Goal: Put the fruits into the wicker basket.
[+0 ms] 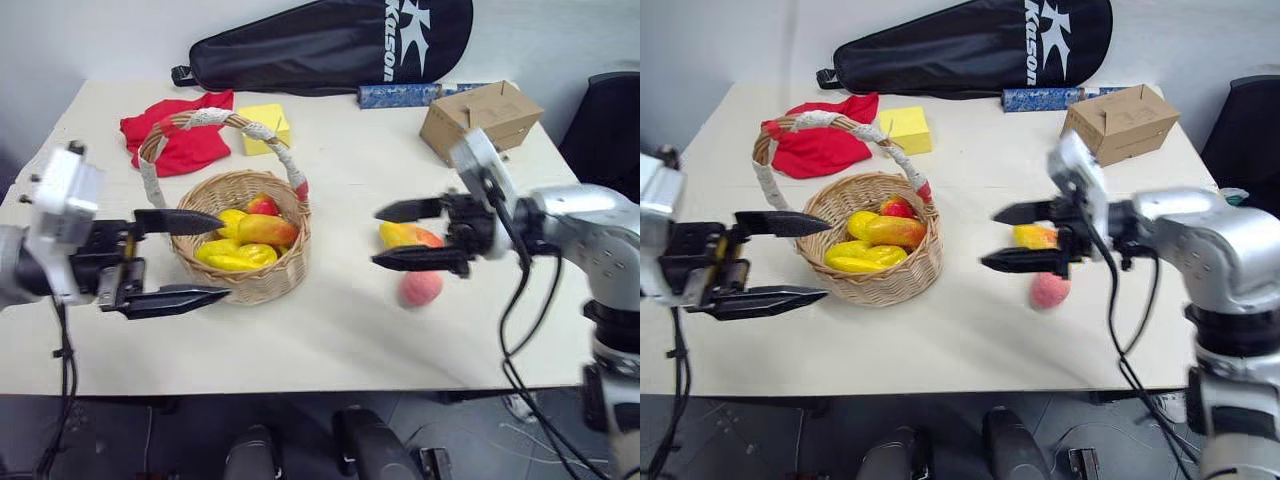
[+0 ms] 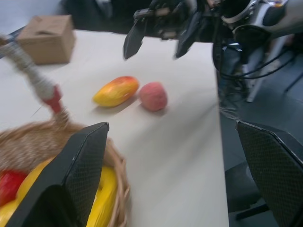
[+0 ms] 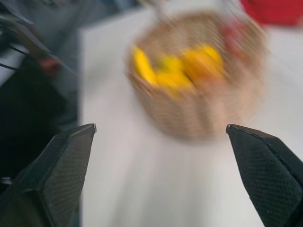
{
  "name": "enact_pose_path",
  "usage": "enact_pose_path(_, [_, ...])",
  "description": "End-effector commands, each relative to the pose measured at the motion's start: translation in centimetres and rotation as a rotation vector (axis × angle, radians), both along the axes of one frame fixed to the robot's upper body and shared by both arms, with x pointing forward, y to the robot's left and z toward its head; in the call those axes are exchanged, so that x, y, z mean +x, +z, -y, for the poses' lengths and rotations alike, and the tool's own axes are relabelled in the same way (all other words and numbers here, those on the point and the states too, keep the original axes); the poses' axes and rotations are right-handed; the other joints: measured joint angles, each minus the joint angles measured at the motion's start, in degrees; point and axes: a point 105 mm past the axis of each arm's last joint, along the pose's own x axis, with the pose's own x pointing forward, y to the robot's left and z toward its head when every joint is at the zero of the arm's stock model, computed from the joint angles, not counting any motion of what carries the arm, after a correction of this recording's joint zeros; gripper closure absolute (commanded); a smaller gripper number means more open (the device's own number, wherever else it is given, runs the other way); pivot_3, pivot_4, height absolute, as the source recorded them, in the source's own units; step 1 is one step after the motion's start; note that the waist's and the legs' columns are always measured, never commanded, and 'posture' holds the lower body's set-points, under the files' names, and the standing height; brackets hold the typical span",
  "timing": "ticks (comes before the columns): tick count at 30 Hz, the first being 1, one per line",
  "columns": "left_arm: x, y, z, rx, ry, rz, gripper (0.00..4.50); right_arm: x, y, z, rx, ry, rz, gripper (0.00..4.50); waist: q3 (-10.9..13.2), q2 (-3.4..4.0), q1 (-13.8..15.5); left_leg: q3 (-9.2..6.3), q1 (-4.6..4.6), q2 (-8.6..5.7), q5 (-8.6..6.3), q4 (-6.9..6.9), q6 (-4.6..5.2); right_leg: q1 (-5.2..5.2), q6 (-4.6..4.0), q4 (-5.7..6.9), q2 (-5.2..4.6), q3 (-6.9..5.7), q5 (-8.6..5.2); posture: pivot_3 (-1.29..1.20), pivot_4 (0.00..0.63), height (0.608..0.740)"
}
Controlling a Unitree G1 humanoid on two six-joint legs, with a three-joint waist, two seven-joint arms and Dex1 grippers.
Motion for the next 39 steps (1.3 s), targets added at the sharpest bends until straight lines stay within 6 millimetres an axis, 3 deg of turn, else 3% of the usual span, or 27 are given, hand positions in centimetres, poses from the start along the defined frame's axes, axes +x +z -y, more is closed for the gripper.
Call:
enact_pose_path(1, [0.3,0.2,1.0,0.009,-0.059,0.024,0.00,0.8,-1.2,3.2,-0.090,-0.213,0.106,0.03,0.0,0.03,-0.4,0.07,0.00,-0.01,0.00,0.01,0.00,-0.03,0.04,0.00,0.00,0.08,0.02,0.00,0.150,0.740])
enact_pose_path(4, [0.5,0.3,1.9,0.010,-0.103,0.030,0.00,1.1,-3.5,4.1,-0.039,-0.327,0.068,0.03,0.0,0.03,-0.9,0.02,0.07,-0.02,0.03,0.04,-0.05,-0.04,0.13,0.07,0.14,0.27,0.08,0.00,0.150,0.740])
enact_pose_path(9, [0.7,0.4,2.3,0.026,-0.135,0.036,0.00,1.5,-6.7,3.8,-0.014,-0.396,0.019,0.03,0.0,0.04,-1.0,-0.04,0.14,-0.03,0.09,0.12,-0.12,-0.03,0.14,0.26,0.18,0.30,0.08,0.00,0.150,0.740])
enact_pose_path(17, [0.9,0.8,2.2,0.037,-0.138,0.040,0.00,1.9,-9.2,2.8,0.019,-0.427,-0.048,0.03,0.0,0.04,-0.4,-0.07,0.12,-0.04,0.09,0.12,-0.12,-0.02,0.14,0.23,0.18,0.28,0.08,0.00,0.150,0.740])
enact_pose_path(19, [0.8,0.8,2.2,0.040,-0.138,0.041,0.00,1.7,-9.2,2.6,0.032,-0.408,-0.054,0.41,0.0,0.04,-0.1,-0.06,0.12,-0.05,0.09,0.12,-0.11,-0.02,0.14,0.22,0.17,0.28,0.08,0.00,0.150,0.740])
enact_pose_path(24, [1.2,1.2,1.0,0.035,-0.068,0.038,0.00,-0.8,-4.9,0.4,0.172,-0.161,-0.040,1.91,0.0,0.05,0.1,-0.08,0.09,-0.07,0.07,0.12,-0.08,0.00,0.15,0.17,0.15,0.27,0.09,0.00,0.150,0.740])
enact_pose_path(26, [1.3,1.3,0.3,0.025,-0.027,0.038,0.00,-2.0,-3.3,-1.0,0.188,-0.025,-0.030,2.23,0.0,0.08,-0.1,-0.08,0.09,-0.07,0.07,0.11,-0.07,-0.01,0.15,0.17,0.16,0.27,0.09,0.00,0.150,0.740])
enact_pose_path(31, [1.1,1.7,-3.3,0.013,0.147,0.028,0.00,-3.1,0.3,-6.6,0.204,0.269,0.045,2.29,0.1,0.06,-1.2,-0.19,0.15,0.02,0.09,0.09,-0.12,-0.02,0.13,0.24,0.27,0.28,0.09,0.00,0.150,0.740])
enact_pose_path(39, [-0.6,1.8,-7.1,0.007,0.344,0.017,0.00,0.1,3.6,-16.9,0.231,0.404,0.203,2.29,0.1,0.00,-1.6,-0.25,0.02,0.00,0.10,0.08,-0.13,-0.21,0.04,0.30,0.15,0.20,0.05,0.00,0.150,0.740])
